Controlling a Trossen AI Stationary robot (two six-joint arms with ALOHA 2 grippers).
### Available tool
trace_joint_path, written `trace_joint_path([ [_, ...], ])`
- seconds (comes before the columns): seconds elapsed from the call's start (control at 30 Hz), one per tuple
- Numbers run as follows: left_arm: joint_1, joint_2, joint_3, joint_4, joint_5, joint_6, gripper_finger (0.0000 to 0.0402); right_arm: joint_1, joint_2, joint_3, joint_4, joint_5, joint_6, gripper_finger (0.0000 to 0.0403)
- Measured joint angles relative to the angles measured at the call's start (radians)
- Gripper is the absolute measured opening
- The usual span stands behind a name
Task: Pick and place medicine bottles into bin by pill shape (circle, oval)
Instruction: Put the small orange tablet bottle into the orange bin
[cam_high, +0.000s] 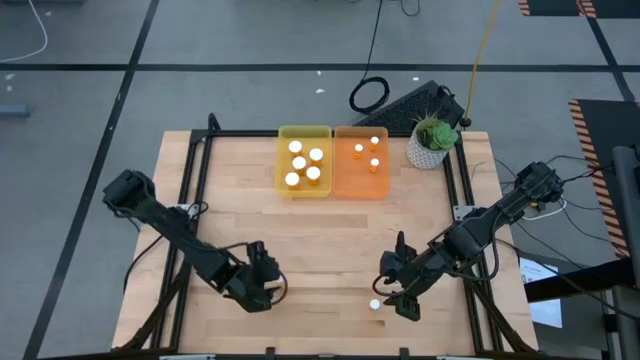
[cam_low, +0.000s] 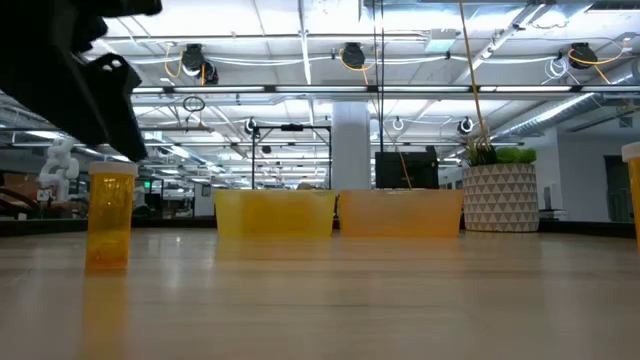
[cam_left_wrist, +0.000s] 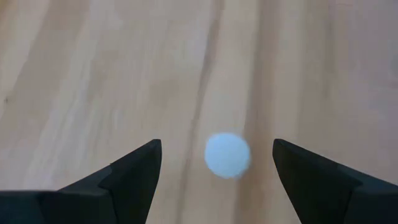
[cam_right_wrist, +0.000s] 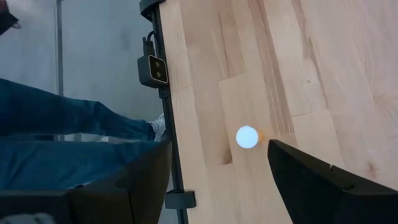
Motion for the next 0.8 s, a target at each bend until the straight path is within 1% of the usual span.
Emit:
trace_joint_path([
  [0.13,-0.013,0.043,-0.026,0.031,-0.02,-0.002,0.031,0.0,0.0,0.0,0.0,-0.002,-0.001,0.0258],
  [0.33,-0.04,0.047,-0.122,0.18,-0.017,-0.043,0.031,0.0,-0.004,0.0,0.008,-0.005,0.005,0.0258],
  [0.43,-0.055,0.047,-0.184,0.306,-0.02,-0.054,0.031,0.0,-0.006,0.0,0.008,-0.005,-0.009,0.0258],
  [0.5,-0.062,0.047,-0.232,0.397,-0.042,-0.053,0.031,0.0,-0.007,0.0,0.008,-0.006,-0.015,0.0258],
  [0.67,-0.066,0.047,-0.321,0.509,-0.095,-0.043,0.031,0.0,-0.007,0.0,0.009,-0.017,-0.013,0.0258],
  [0.8,-0.063,0.047,-0.379,0.631,-0.128,0.023,0.031,0.0,-0.007,0.0,0.012,-0.055,-0.029,0.0258],
])
